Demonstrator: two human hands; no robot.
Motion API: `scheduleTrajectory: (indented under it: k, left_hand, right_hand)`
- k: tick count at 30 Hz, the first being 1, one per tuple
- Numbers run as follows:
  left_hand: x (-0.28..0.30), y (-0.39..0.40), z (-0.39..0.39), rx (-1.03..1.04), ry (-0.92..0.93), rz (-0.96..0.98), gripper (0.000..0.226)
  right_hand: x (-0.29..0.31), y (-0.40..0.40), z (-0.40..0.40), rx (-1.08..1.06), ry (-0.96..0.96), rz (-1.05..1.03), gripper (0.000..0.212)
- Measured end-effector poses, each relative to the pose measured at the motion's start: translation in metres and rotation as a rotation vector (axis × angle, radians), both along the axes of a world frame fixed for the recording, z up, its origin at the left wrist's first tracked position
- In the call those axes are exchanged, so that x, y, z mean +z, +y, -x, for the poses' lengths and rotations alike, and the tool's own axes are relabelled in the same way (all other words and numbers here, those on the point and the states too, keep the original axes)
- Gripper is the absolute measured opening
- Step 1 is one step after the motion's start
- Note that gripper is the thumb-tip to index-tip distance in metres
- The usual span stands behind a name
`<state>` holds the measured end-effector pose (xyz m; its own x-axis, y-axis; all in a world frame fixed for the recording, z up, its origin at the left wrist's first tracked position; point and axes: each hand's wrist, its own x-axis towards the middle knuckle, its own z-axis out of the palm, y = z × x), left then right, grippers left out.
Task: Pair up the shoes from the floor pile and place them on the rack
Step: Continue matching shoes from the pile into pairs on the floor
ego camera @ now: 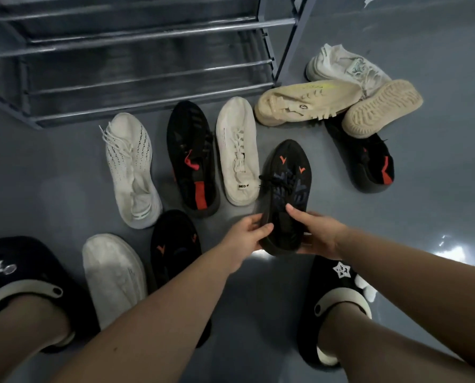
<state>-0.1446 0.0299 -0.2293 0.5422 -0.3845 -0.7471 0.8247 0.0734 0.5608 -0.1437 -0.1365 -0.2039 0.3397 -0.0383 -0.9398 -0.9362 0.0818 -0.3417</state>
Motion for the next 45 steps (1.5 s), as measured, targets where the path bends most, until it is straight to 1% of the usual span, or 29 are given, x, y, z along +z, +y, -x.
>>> scheduleTrajectory:
  k: [5, 9, 12, 14, 18, 21, 23, 24, 26, 27, 29, 31, 34, 36, 40, 42, 43, 45]
  left_hand:
    - [0.000, 0.001, 0.023, 0.005, 0.052, -0.006, 0.034]
    - [0.016, 0.004, 0.028, 0.021, 0.031, 0.034, 0.026]
    - [0.036, 0.009, 0.030, 0.019, -0.018, 0.077, 0.032]
    - [0.051, 0.012, 0.034, 0.042, -0.031, 0.100, 0.034]
    - [0.085, 0.028, 0.048, 0.121, -0.053, 0.154, 0.019]
    - [0.100, 0.049, 0.063, 0.171, -0.060, 0.164, 0.019]
    - [0.106, 0.066, 0.074, 0.196, -0.063, 0.153, 0.025]
    - [0.108, 0.074, 0.078, 0.210, -0.057, 0.149, 0.026]
    - [0.113, 0.088, 0.087, 0.244, -0.028, 0.136, 0.020]
    - [0.115, 0.094, 0.091, 0.267, -0.007, 0.131, 0.015]
    - [0.118, 0.105, 0.098, 0.305, 0.027, 0.114, 0.013]
    - [0.115, 0.114, 0.105, 0.315, 0.034, 0.080, 0.013]
    - [0.106, 0.119, 0.119, 0.304, 0.049, 0.034, 0.015]
    - [0.098, 0.118, 0.128, 0.283, 0.053, -0.001, 0.022]
    - [0.089, 0.110, 0.138, 0.206, 0.050, -0.052, 0.029]
    - [0.084, 0.110, 0.139, 0.160, 0.052, -0.057, 0.025]
    - [0.078, 0.112, 0.141, 0.138, 0.063, -0.083, 0.023]
    - [0.062, 0.124, 0.148, 0.110, 0.144, -0.201, 0.026]
  right_hand:
    - [0.001, 0.006, 0.018, 0.040, -0.003, 0.037, 0.041]
    - [0.025, 0.010, 0.021, 0.057, -0.043, 0.058, 0.032]
    - [0.056, 0.010, 0.018, 0.133, -0.063, 0.094, 0.037]
    - [0.080, 0.011, 0.015, 0.226, -0.055, 0.118, 0.036]
    - [0.124, 0.023, 0.011, 0.424, -0.066, 0.119, 0.033]
    - [0.143, 0.043, 0.019, 0.474, -0.112, 0.111, 0.030]
    - [0.145, 0.059, 0.026, 0.499, -0.131, 0.135, 0.039]
    - [0.144, 0.068, 0.031, 0.488, -0.140, 0.138, 0.045]
    - [0.138, 0.084, 0.042, 0.399, -0.158, 0.082, 0.054]
    - [0.135, 0.093, 0.048, 0.346, -0.171, 0.029, 0.053]
    - [0.128, 0.110, 0.064, 0.250, -0.197, -0.081, 0.042]
    - [0.116, 0.123, 0.080, 0.149, -0.213, -0.134, 0.036]
    - [0.094, 0.134, 0.105, -0.030, -0.229, -0.144, 0.040]
    - [0.080, 0.135, 0.121, -0.106, -0.225, -0.153, 0.040]
    - [0.063, 0.127, 0.136, -0.140, -0.223, -0.156, 0.046]
    - [0.055, 0.122, 0.137, -0.140, -0.224, -0.152, 0.046]
    - [0.051, 0.122, 0.138, -0.137, -0.225, -0.140, 0.045]
    - [0.041, 0.120, 0.145, -0.127, -0.225, -0.107, 0.044]
